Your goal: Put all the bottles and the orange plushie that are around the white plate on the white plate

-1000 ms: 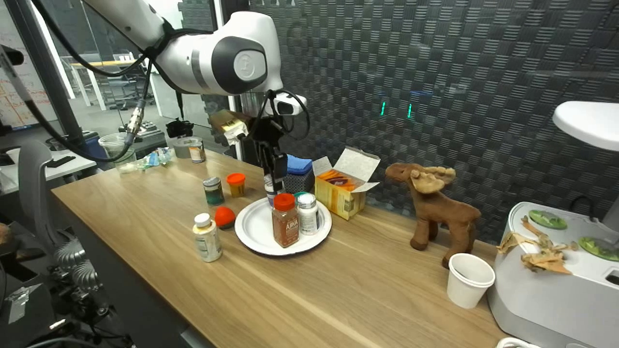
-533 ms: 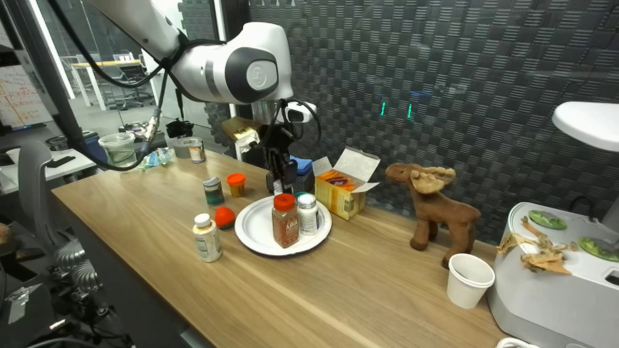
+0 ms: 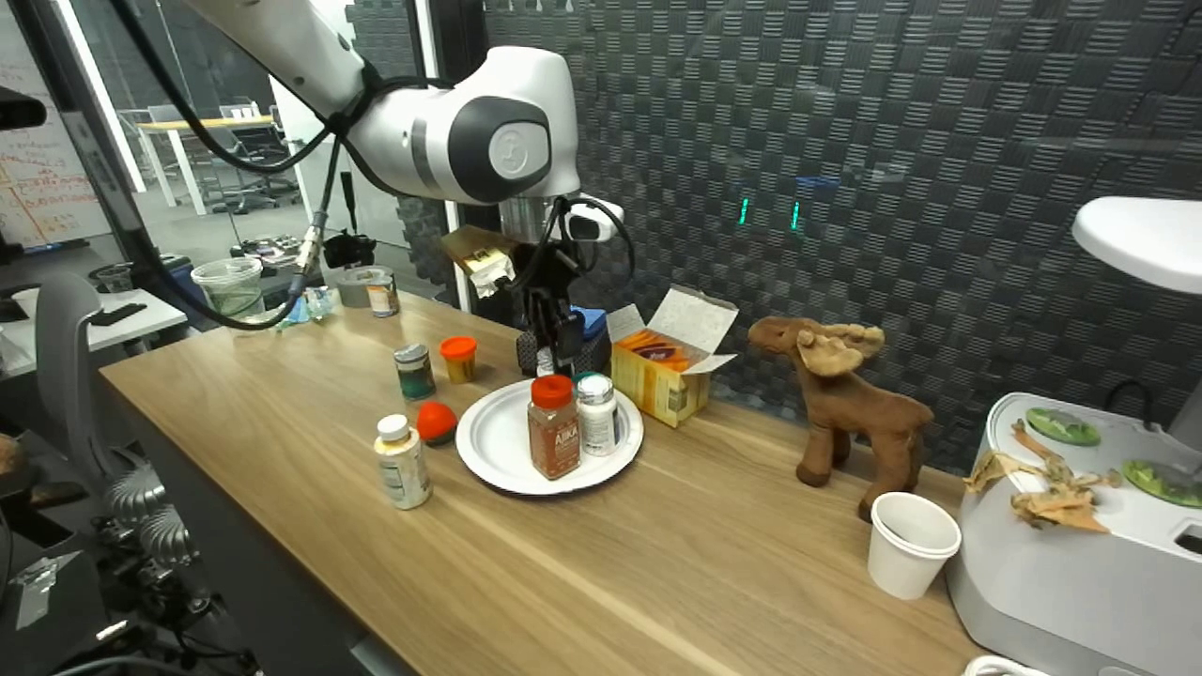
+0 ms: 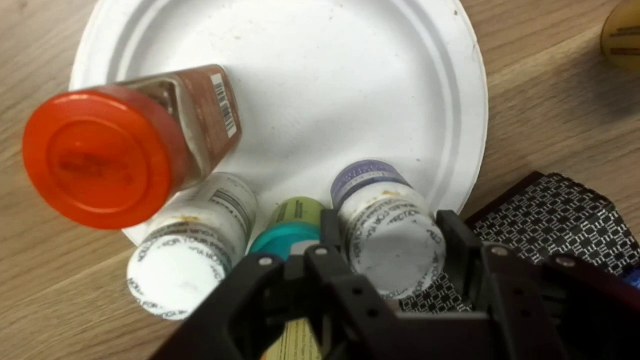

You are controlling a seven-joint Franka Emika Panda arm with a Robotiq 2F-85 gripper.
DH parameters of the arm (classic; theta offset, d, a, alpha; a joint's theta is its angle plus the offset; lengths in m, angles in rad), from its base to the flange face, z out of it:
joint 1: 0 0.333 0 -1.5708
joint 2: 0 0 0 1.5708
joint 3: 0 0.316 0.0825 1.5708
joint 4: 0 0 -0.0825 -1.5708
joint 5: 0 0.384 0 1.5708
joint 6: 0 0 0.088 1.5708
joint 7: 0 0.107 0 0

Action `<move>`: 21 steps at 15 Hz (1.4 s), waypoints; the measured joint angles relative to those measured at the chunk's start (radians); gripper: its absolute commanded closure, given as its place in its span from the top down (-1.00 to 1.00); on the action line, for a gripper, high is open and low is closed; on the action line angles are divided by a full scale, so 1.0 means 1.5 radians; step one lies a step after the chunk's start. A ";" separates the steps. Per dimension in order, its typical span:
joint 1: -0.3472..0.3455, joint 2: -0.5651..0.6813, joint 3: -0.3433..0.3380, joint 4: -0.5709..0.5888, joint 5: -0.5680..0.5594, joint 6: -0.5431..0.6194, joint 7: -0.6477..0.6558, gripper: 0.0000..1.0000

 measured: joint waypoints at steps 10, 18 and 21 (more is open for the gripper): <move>0.014 -0.092 -0.010 -0.056 0.009 0.002 0.019 1.00; 0.024 -0.357 0.038 -0.331 0.043 -0.025 0.018 1.00; 0.024 -0.427 0.053 -0.422 0.054 -0.027 0.014 1.00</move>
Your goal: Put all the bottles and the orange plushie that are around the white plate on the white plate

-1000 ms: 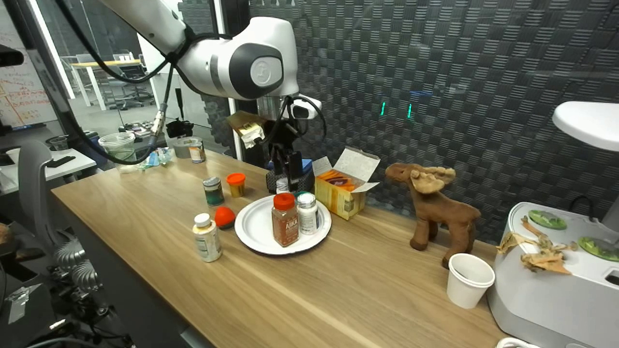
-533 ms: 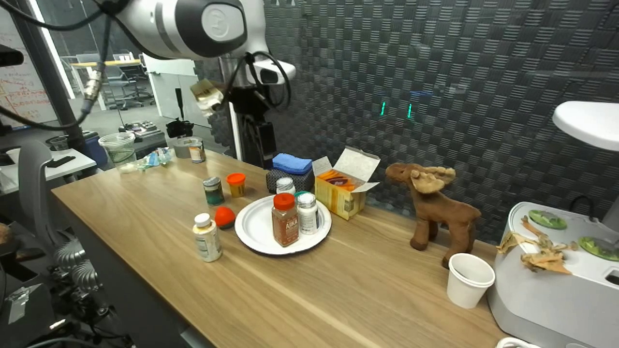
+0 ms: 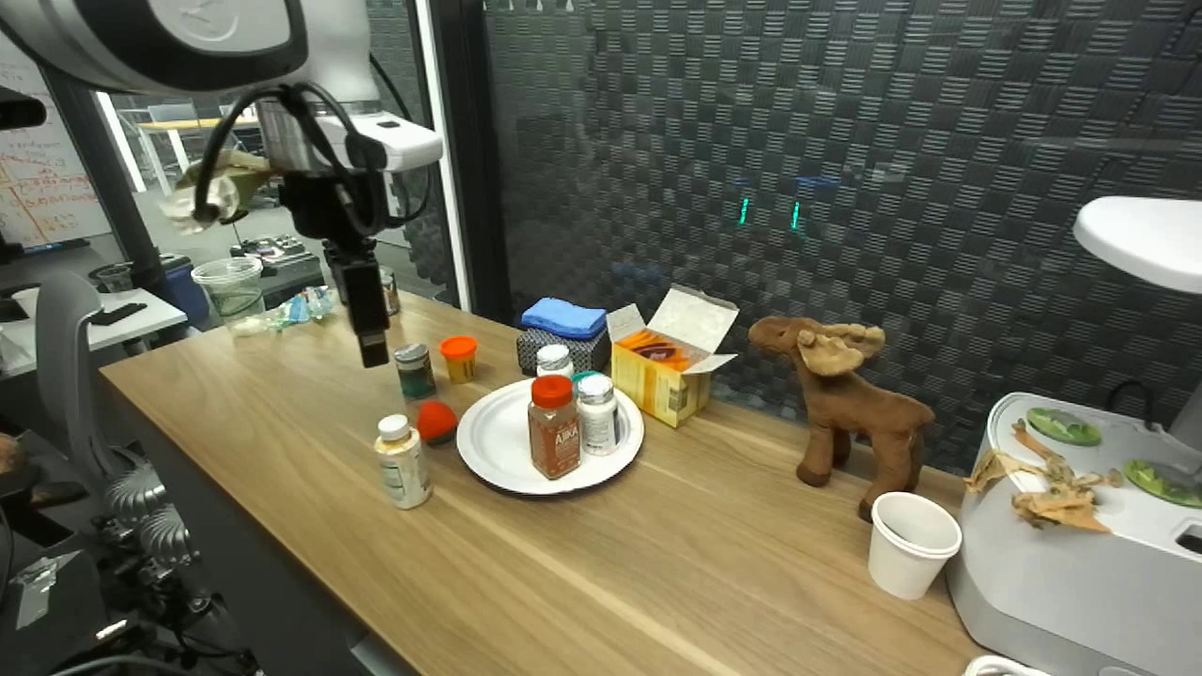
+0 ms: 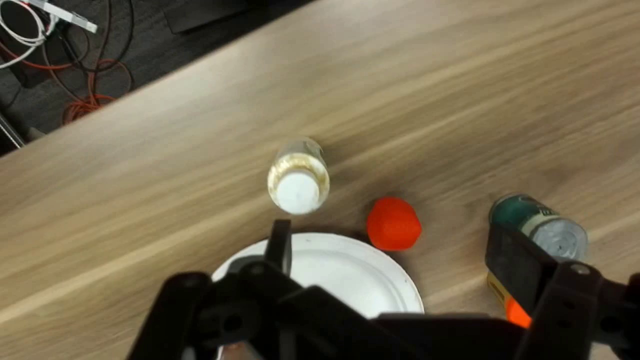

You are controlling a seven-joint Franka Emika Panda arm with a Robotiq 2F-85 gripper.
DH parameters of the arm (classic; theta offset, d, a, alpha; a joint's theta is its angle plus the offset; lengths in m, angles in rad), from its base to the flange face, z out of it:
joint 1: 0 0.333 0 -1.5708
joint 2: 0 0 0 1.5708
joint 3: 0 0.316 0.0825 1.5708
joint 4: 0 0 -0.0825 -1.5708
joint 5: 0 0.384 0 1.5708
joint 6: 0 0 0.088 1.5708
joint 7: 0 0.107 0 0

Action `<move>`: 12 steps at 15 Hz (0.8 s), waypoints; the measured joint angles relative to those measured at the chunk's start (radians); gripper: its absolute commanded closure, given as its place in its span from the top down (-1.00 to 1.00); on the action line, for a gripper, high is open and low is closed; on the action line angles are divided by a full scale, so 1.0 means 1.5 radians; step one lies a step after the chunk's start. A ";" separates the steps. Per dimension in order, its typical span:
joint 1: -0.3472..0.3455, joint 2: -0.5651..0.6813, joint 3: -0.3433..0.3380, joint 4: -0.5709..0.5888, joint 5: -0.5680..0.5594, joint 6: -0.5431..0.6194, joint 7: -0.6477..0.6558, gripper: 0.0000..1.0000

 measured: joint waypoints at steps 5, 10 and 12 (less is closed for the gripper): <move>-0.006 -0.055 0.004 -0.079 0.004 -0.011 -0.018 1.00; -0.014 -0.042 0.004 -0.080 0.004 -0.010 -0.058 1.00; -0.023 -0.026 0.004 -0.074 0.004 -0.010 -0.069 1.00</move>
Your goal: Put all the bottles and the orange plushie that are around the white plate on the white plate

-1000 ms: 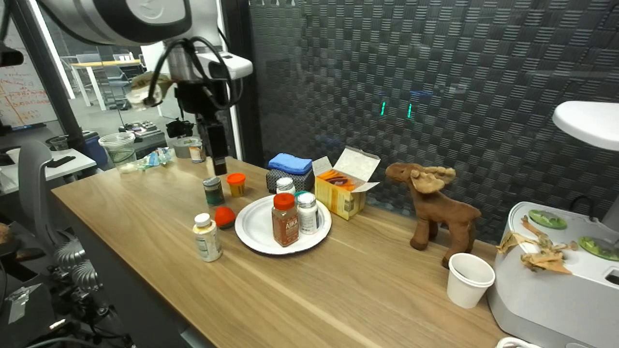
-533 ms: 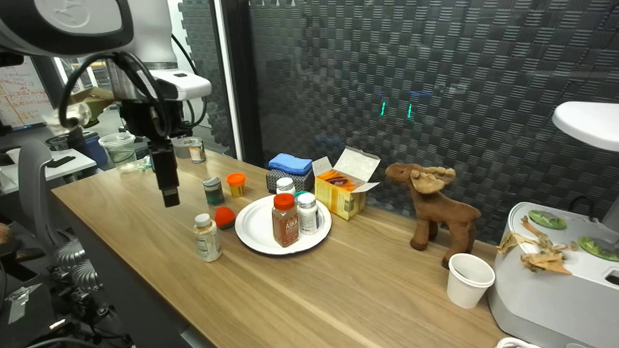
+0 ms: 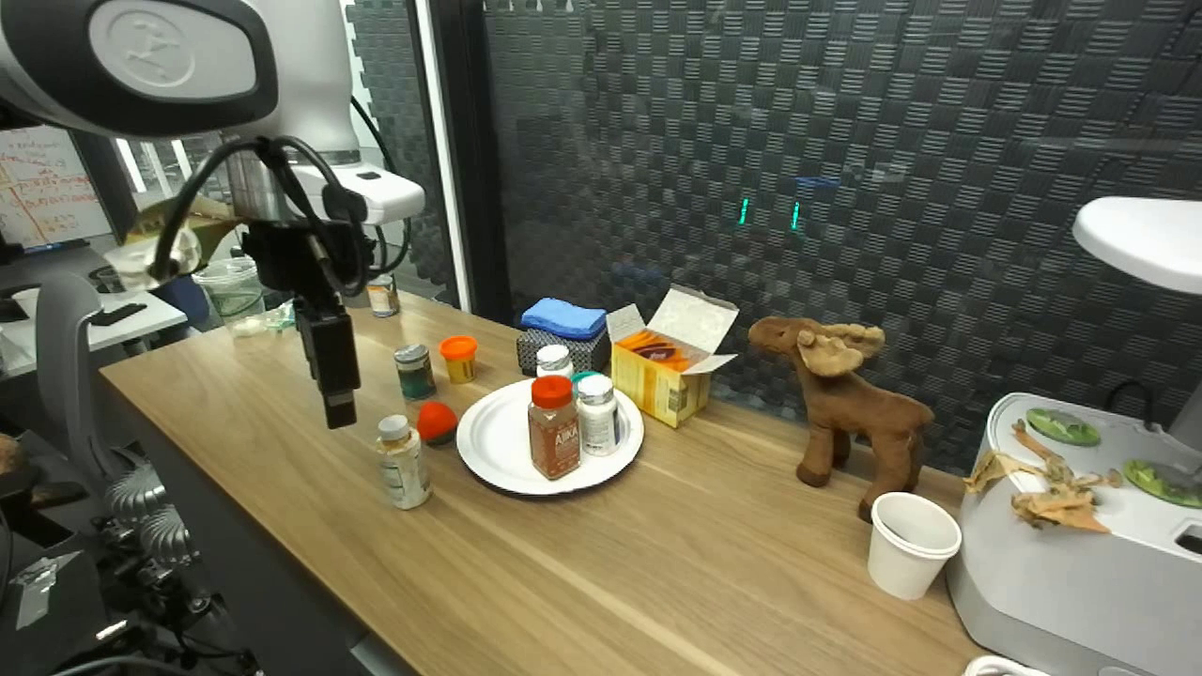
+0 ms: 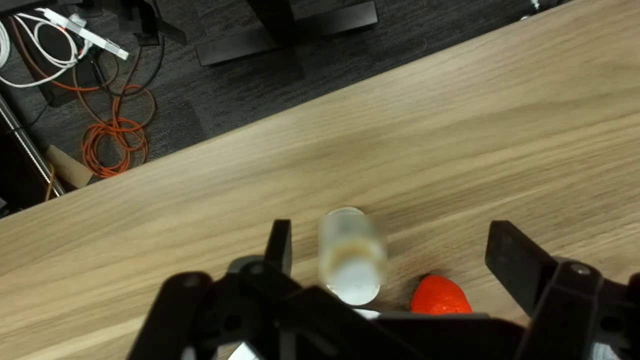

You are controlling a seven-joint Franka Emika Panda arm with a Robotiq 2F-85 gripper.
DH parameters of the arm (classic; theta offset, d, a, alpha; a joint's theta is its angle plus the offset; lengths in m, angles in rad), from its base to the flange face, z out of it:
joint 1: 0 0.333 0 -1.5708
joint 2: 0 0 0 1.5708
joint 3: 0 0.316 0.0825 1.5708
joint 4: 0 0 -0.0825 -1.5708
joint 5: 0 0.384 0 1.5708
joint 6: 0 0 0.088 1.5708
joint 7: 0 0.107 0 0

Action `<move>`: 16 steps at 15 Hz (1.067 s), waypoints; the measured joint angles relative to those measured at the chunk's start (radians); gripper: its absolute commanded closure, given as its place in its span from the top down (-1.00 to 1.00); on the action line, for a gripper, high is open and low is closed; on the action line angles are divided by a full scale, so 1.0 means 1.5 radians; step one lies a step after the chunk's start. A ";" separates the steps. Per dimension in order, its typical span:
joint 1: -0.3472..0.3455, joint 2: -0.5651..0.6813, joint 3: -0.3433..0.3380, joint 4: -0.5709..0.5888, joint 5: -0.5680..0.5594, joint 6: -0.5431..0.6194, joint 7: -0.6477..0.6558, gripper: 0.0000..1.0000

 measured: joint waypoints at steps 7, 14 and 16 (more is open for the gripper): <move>-0.026 0.071 -0.008 0.047 0.000 0.002 -0.036 1.00; -0.027 0.117 -0.007 0.076 0.000 0.001 -0.043 0.48; -0.027 0.126 -0.007 0.078 0.000 0.001 -0.043 0.17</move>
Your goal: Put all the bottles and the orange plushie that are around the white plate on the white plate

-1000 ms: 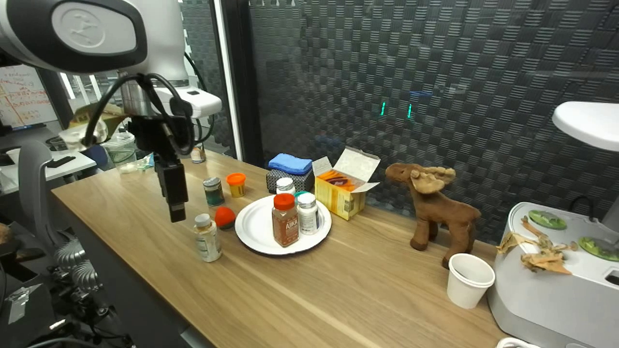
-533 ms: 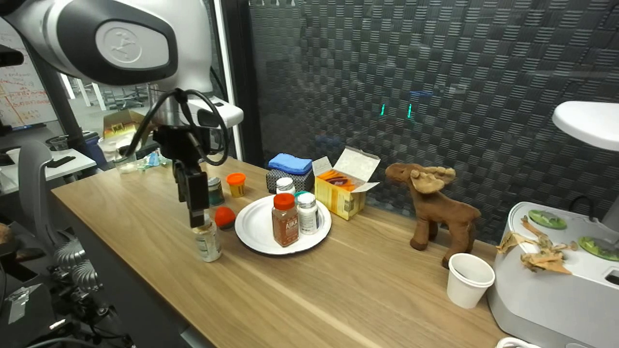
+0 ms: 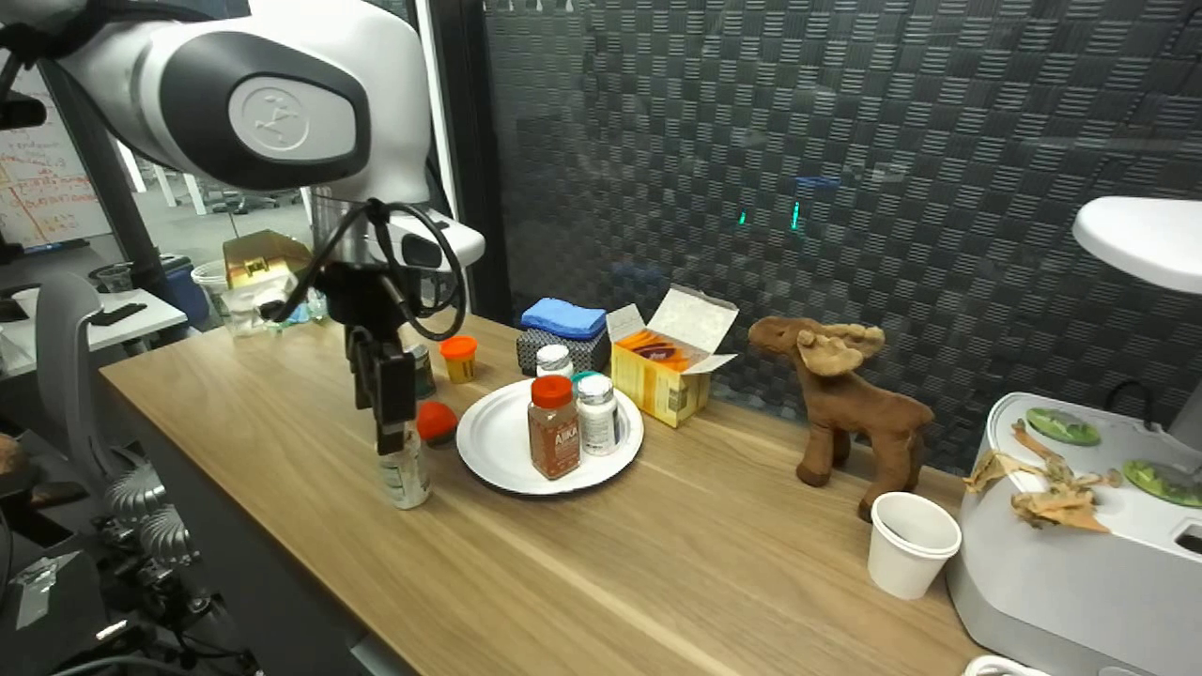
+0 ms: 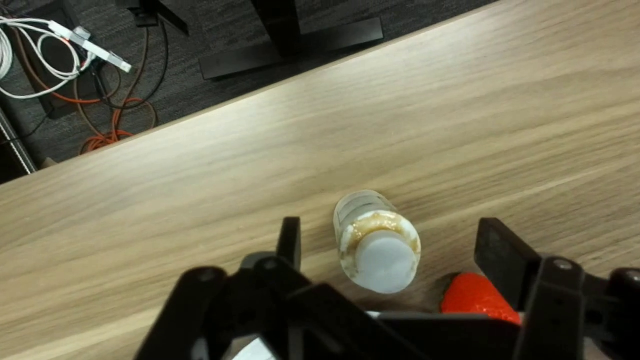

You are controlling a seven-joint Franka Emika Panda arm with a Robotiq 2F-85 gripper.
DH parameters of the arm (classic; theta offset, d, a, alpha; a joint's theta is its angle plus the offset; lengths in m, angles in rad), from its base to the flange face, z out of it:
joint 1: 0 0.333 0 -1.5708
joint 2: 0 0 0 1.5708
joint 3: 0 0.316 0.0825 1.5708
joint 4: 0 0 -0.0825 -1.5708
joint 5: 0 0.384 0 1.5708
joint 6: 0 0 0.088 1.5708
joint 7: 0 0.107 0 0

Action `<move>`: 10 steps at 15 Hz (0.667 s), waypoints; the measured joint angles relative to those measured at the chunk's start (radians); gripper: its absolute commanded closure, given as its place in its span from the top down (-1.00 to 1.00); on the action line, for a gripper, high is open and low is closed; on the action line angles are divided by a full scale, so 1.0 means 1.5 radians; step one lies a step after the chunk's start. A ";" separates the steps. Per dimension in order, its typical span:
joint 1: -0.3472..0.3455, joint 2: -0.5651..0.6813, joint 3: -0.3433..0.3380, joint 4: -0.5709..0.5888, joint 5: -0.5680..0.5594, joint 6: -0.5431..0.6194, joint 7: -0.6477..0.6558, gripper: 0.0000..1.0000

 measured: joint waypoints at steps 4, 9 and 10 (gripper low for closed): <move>0.000 0.014 0.000 0.007 -0.001 0.001 0.000 -0.43; 0.000 0.016 -0.002 0.017 -0.020 0.001 0.004 -0.67; 0.000 0.016 -0.002 0.019 -0.025 0.001 0.006 -0.68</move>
